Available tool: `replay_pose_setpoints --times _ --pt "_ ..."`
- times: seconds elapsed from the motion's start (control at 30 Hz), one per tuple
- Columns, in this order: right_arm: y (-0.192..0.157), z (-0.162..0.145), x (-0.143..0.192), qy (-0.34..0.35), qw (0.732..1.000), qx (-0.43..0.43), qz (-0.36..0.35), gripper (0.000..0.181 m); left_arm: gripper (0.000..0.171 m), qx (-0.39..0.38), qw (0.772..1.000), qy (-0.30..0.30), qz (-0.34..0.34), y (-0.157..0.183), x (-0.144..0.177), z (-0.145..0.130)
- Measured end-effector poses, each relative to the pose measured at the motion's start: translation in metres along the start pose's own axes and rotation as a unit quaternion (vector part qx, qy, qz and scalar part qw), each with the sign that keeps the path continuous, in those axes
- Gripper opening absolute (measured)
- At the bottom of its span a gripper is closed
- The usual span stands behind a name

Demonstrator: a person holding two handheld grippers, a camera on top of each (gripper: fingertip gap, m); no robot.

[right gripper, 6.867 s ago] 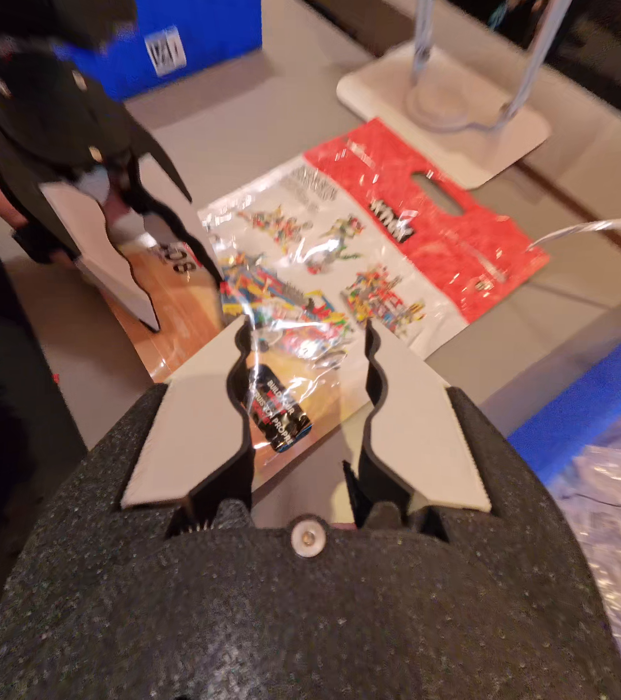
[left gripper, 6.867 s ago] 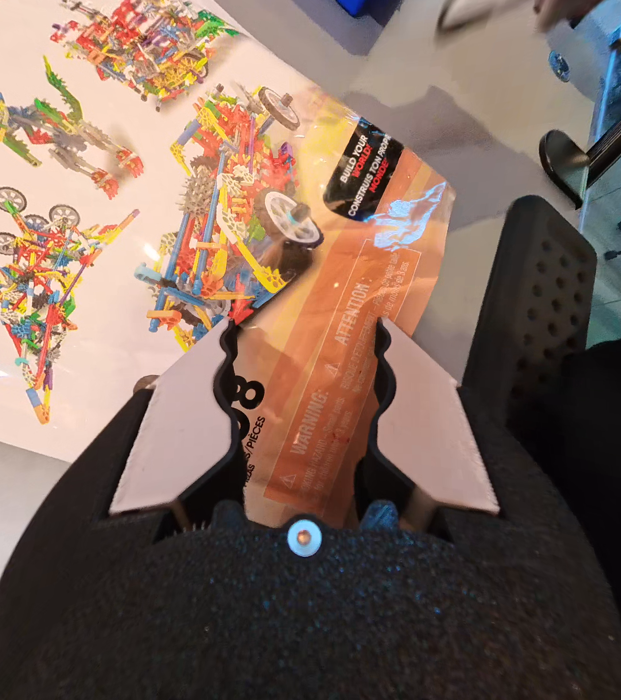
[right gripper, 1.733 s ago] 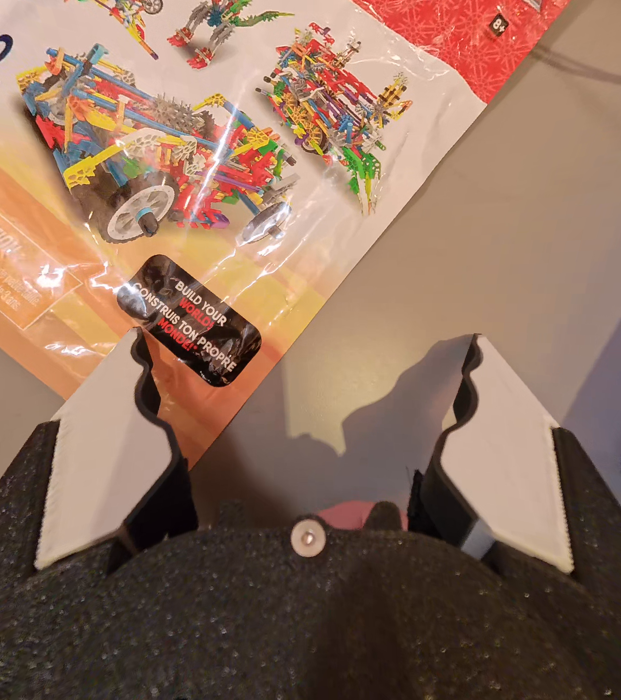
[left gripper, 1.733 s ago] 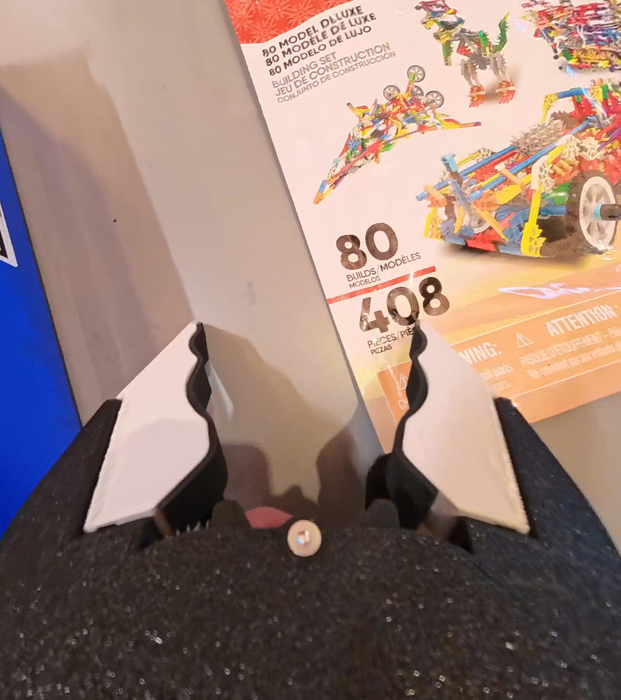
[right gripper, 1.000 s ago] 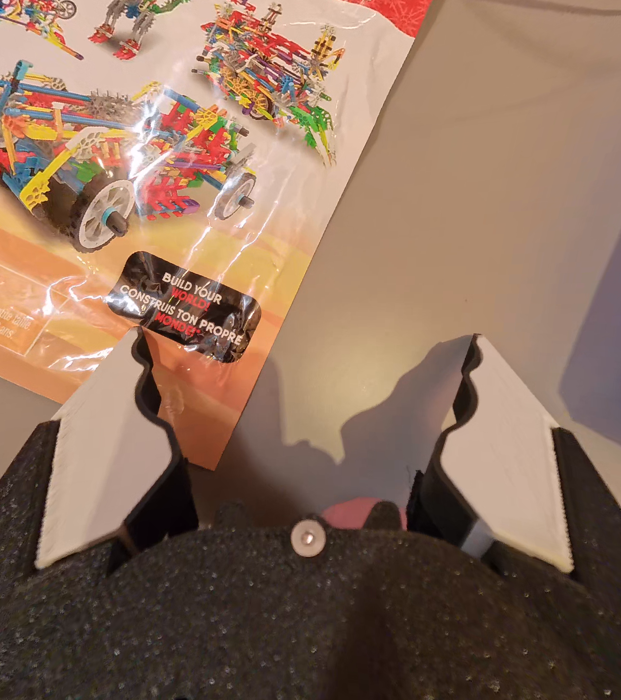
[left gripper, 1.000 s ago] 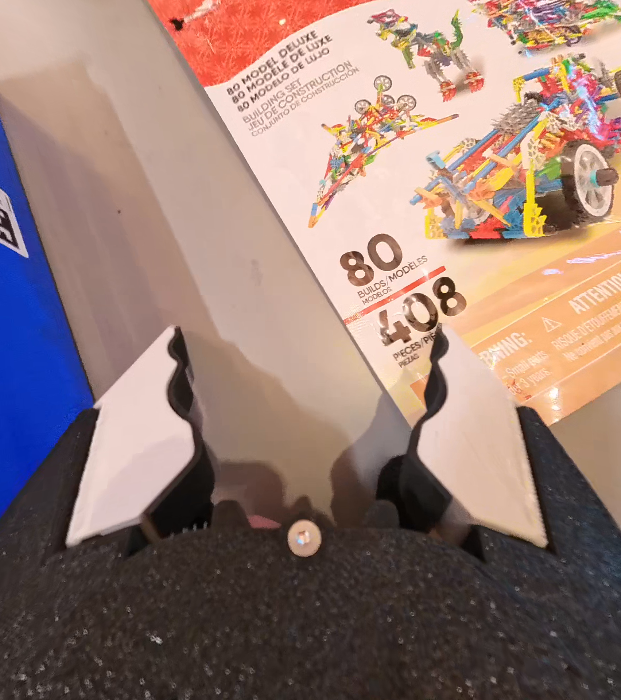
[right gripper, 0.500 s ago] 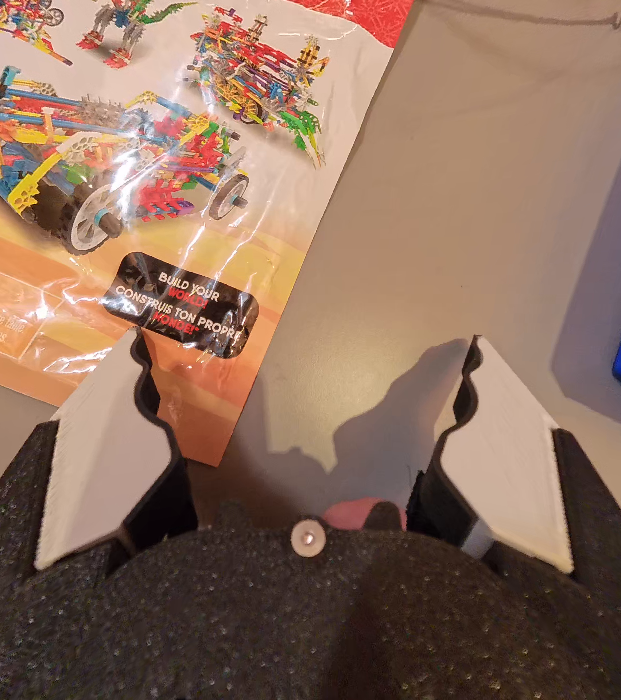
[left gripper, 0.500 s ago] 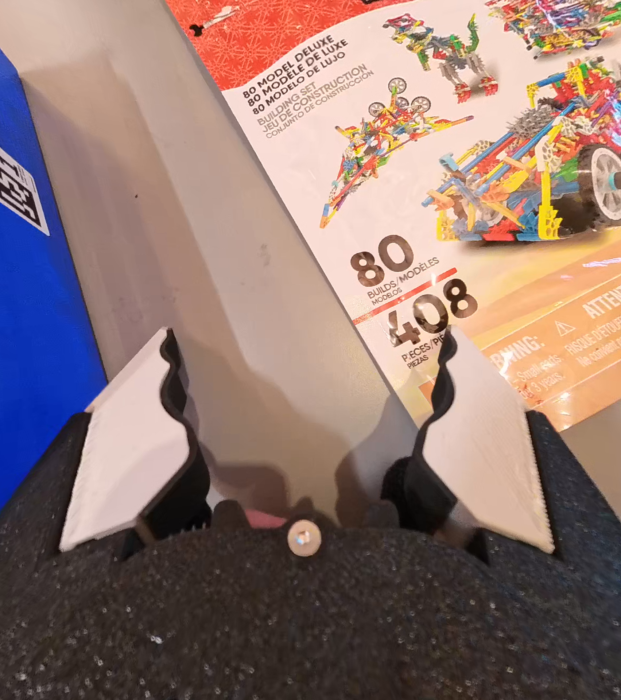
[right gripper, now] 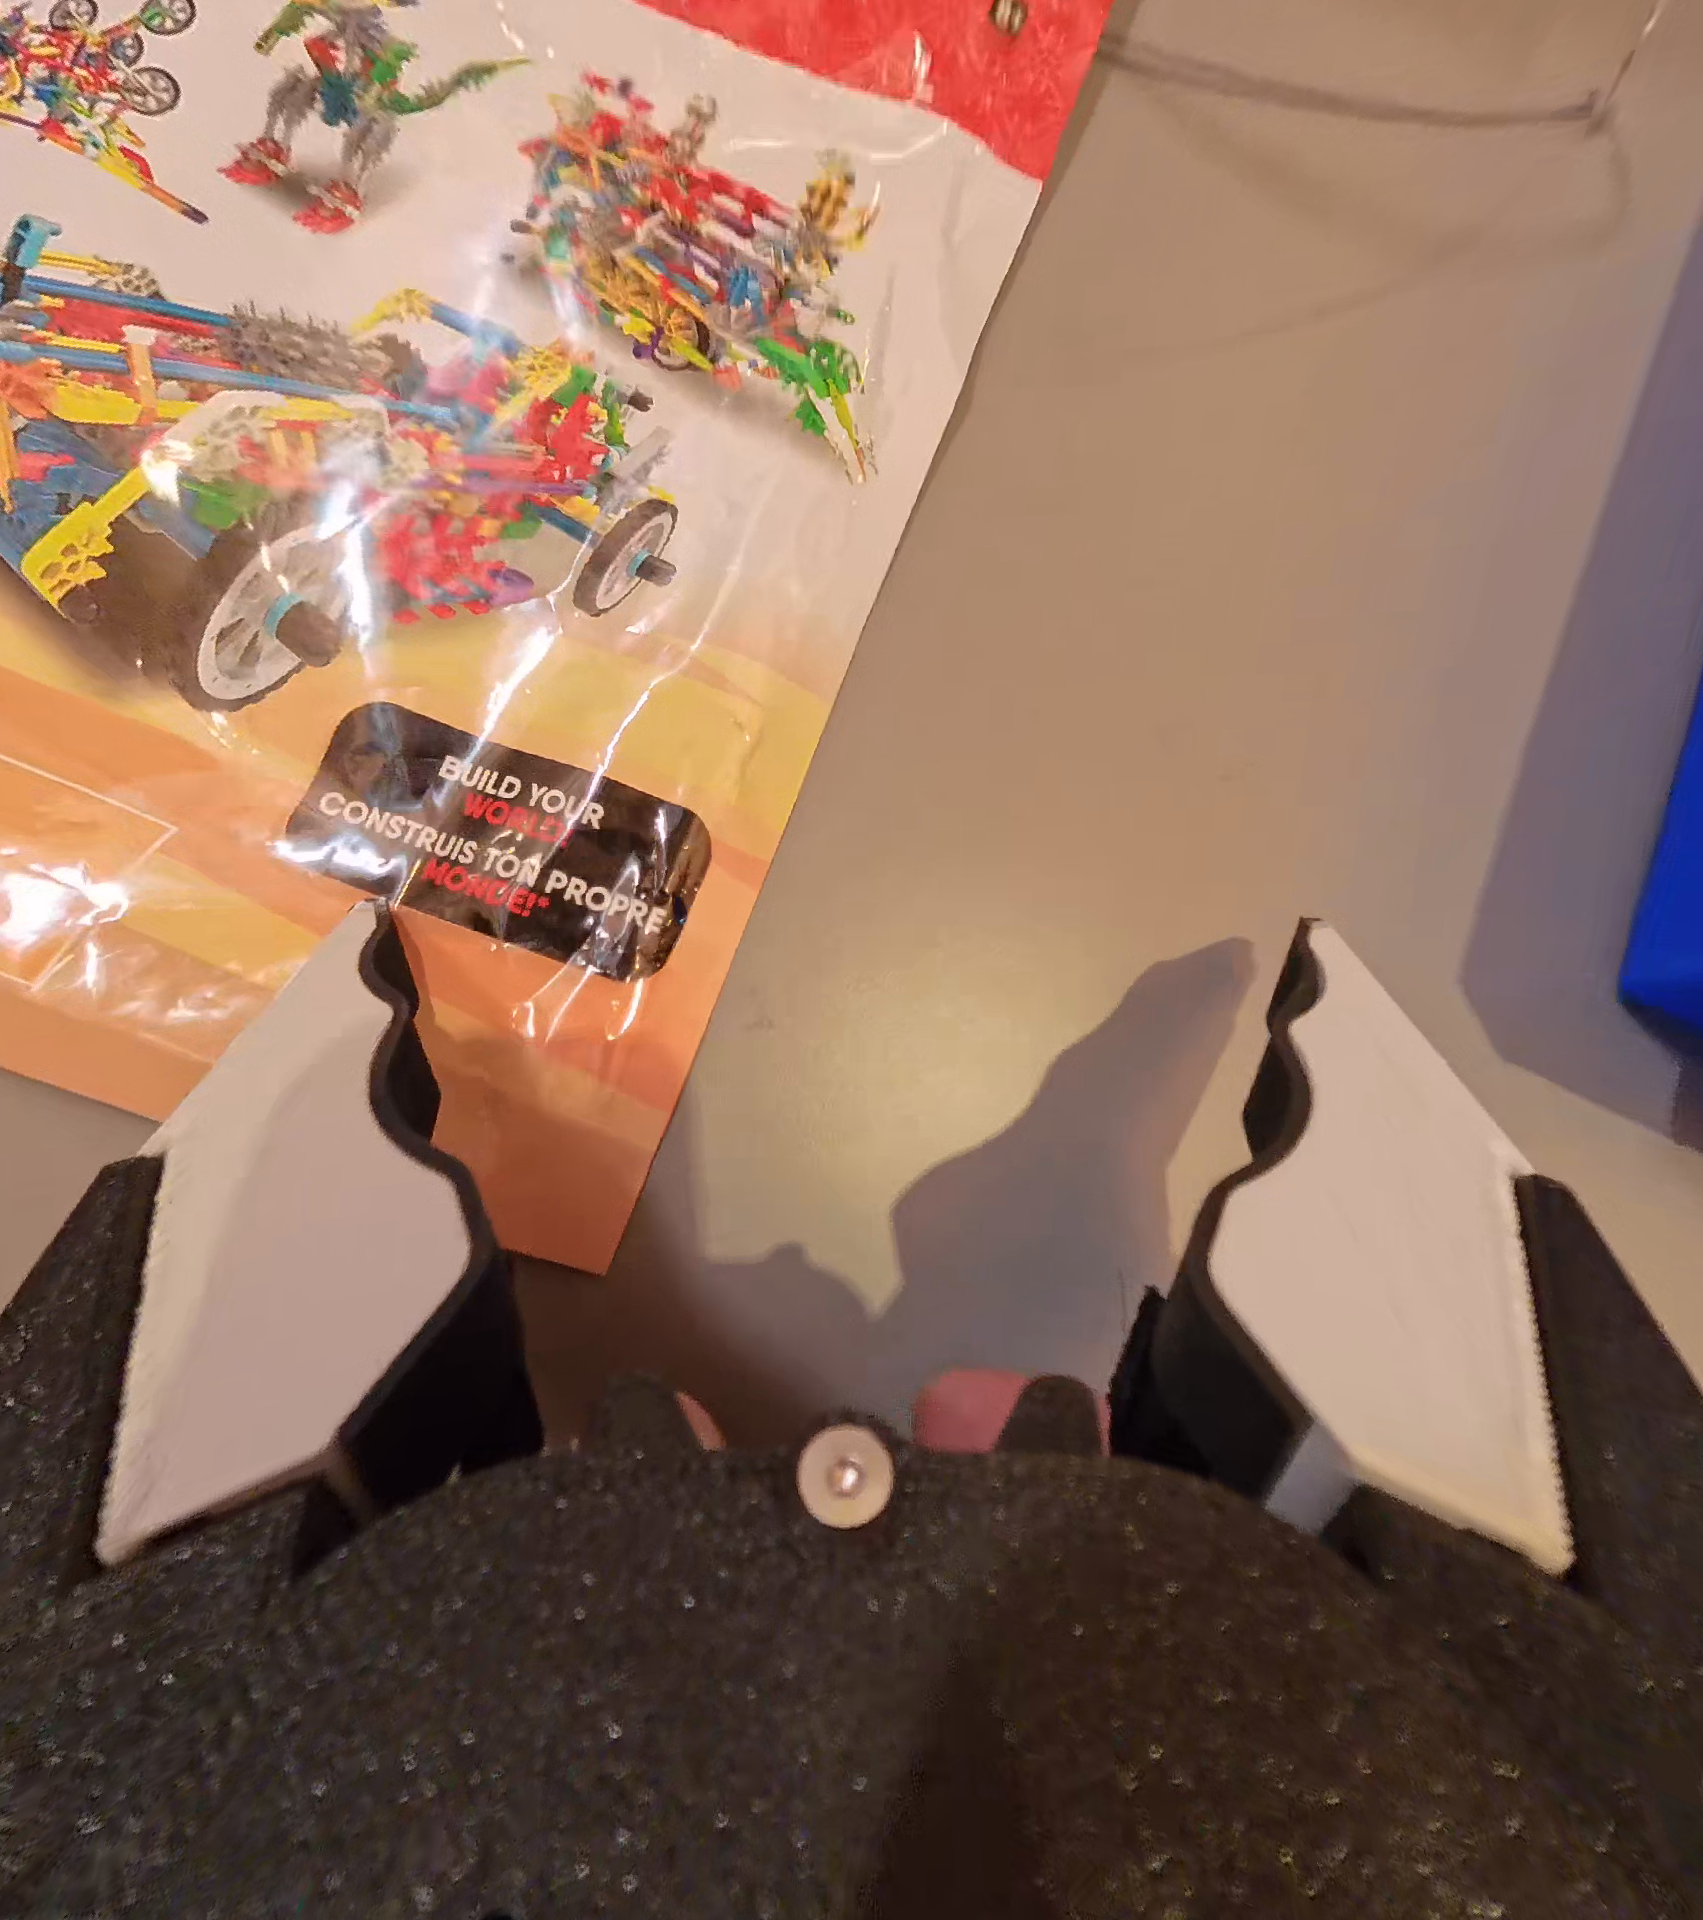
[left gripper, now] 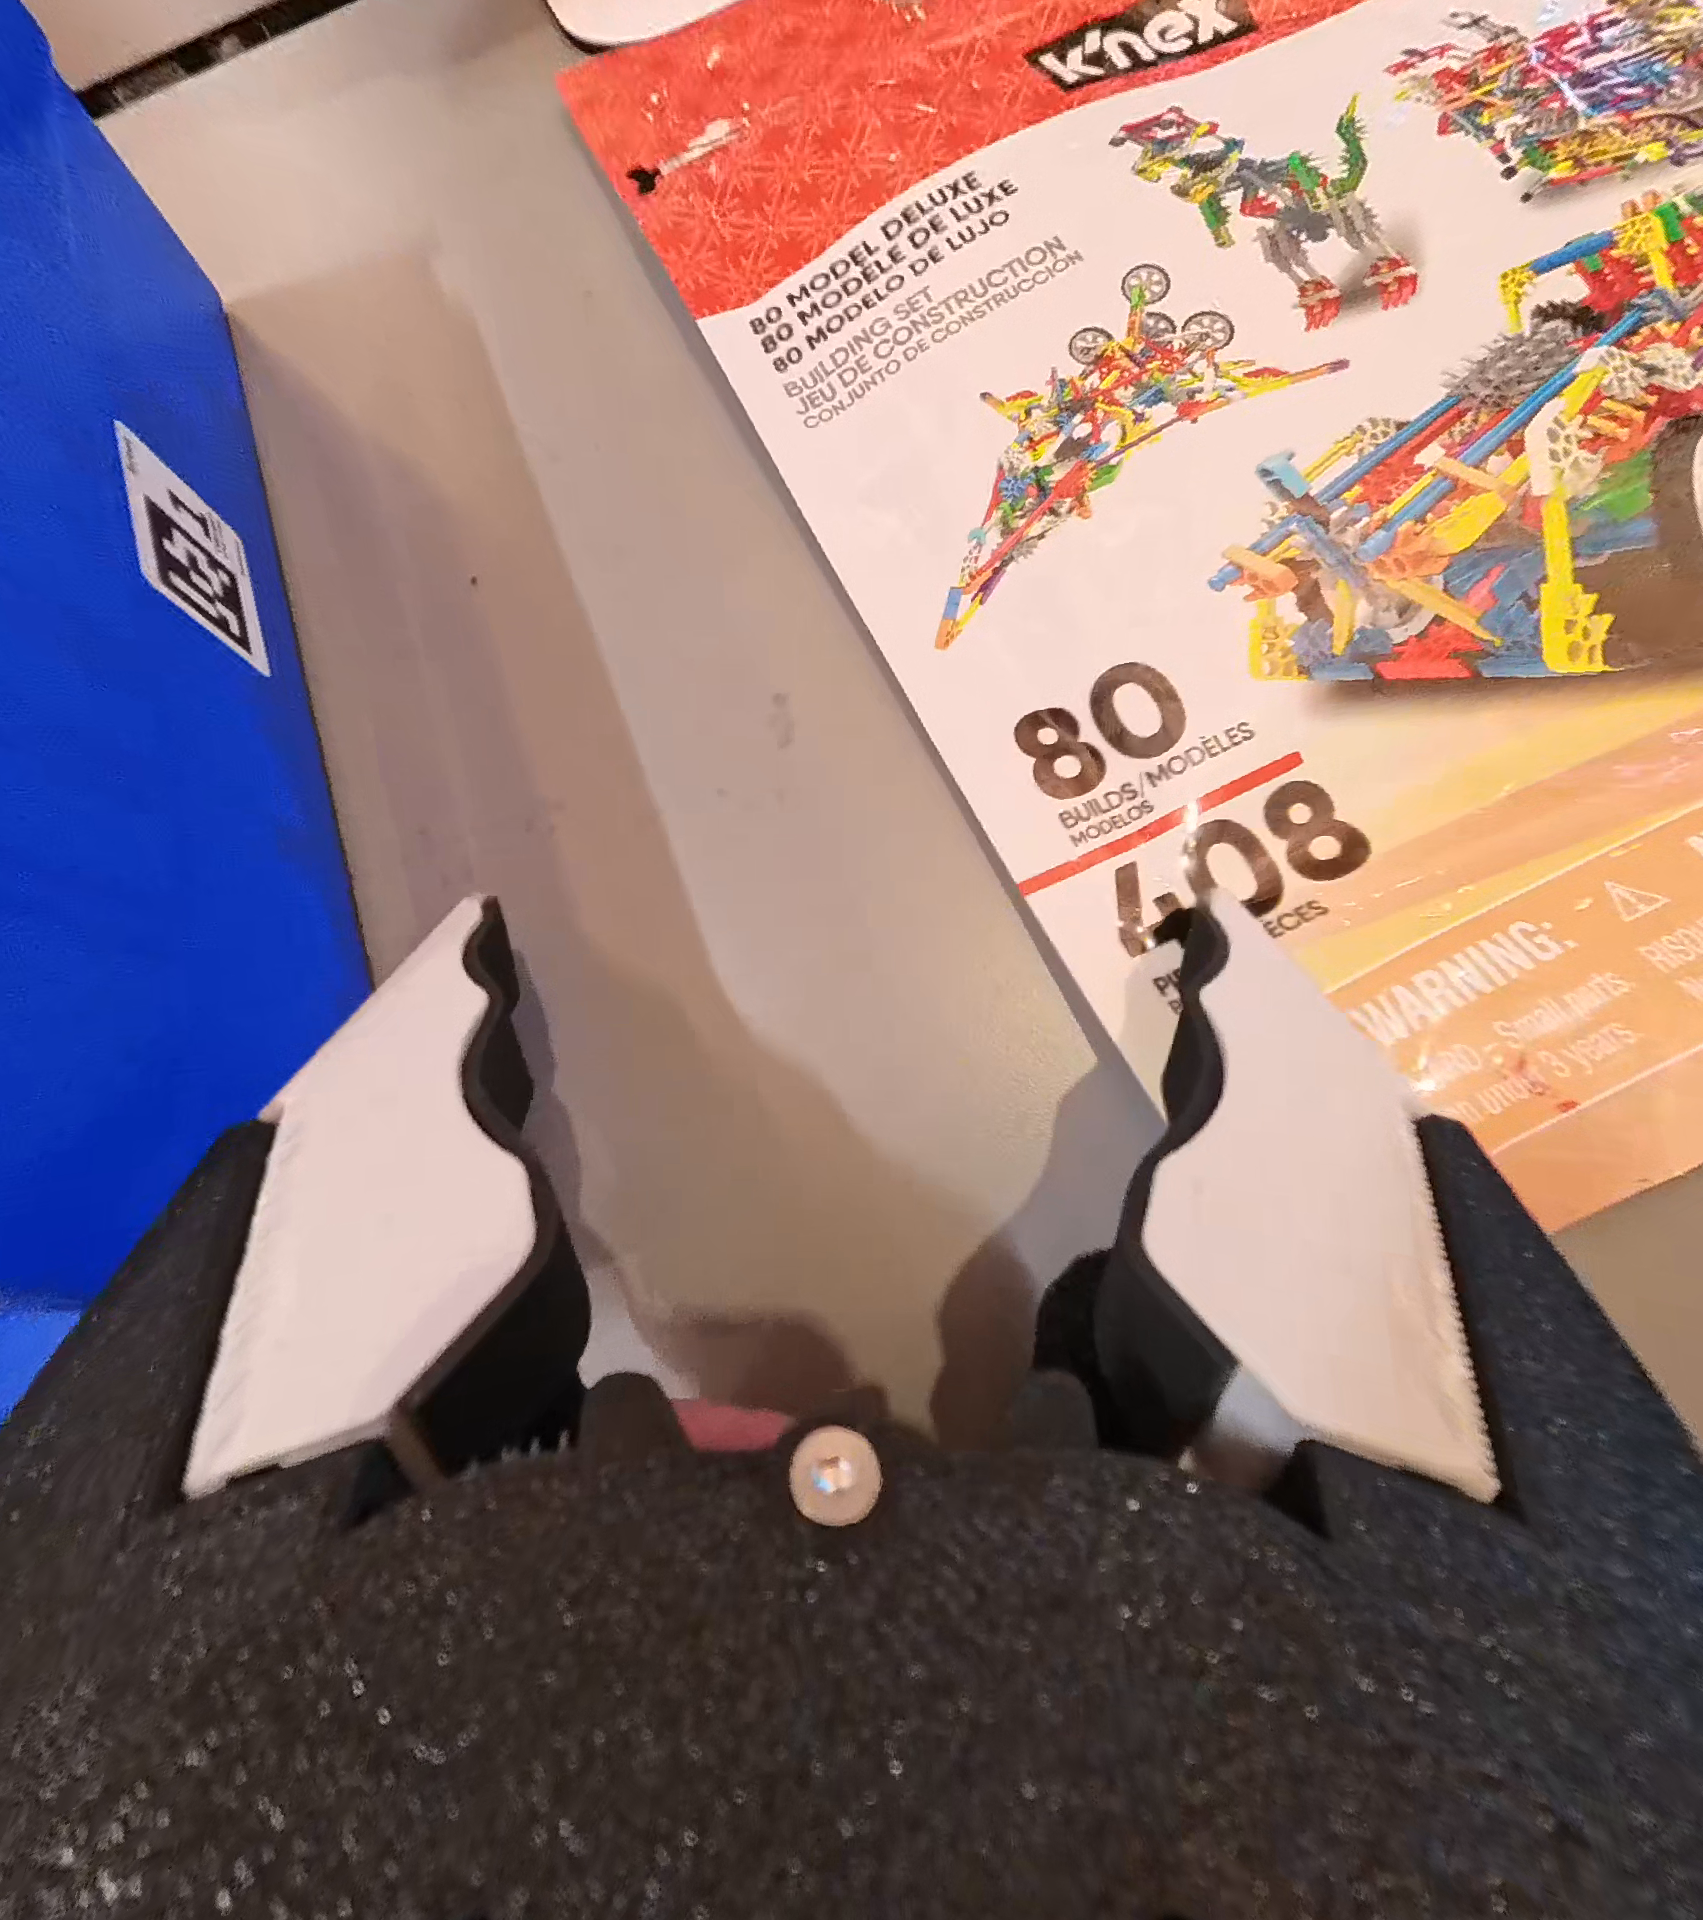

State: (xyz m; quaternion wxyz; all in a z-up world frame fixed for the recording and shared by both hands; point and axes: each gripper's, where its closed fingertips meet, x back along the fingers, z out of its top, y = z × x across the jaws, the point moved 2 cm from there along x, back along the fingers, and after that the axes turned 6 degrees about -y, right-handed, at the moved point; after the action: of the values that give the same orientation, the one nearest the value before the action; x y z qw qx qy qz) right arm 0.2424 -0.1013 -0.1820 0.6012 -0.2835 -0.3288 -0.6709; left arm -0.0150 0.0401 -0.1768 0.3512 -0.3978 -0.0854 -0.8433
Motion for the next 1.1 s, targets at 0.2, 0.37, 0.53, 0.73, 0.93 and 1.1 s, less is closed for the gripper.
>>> replay_pose_setpoints --times 0.2,0.37,0.53,0.73,0.93,1.1 --pt "0.003 0.003 0.005 0.014 0.999 0.017 -0.027 0.154 0.116 0.016 0.999 -0.021 -0.038 0.001 -0.007 -0.003" --pt "0.004 0.002 -0.002 -0.008 1.0 0.001 0.01 0.154 0.118 0.012 1.0 -0.018 -0.021 0.0 -0.002 -0.002" --pt "0.001 0.0 -0.008 -0.034 0.998 -0.015 0.052 0.155 0.102 0.01 0.999 -0.026 -0.04 0.003 0.0 -0.001" --pt "0.002 0.001 -0.008 -0.035 0.998 -0.013 0.052 0.155 0.094 0.047 0.999 -0.026 -0.01 -0.011 -0.004 0.001" --pt "0.003 0.001 -0.007 -0.035 0.998 -0.012 0.052 0.155 0.076 0.036 0.999 -0.025 -0.001 -0.01 -0.003 0.001" --pt "0.003 0.002 -0.007 -0.036 0.998 -0.012 0.052 0.155 0.077 0.042 0.999 -0.025 -0.01 -0.011 -0.005 0.001"
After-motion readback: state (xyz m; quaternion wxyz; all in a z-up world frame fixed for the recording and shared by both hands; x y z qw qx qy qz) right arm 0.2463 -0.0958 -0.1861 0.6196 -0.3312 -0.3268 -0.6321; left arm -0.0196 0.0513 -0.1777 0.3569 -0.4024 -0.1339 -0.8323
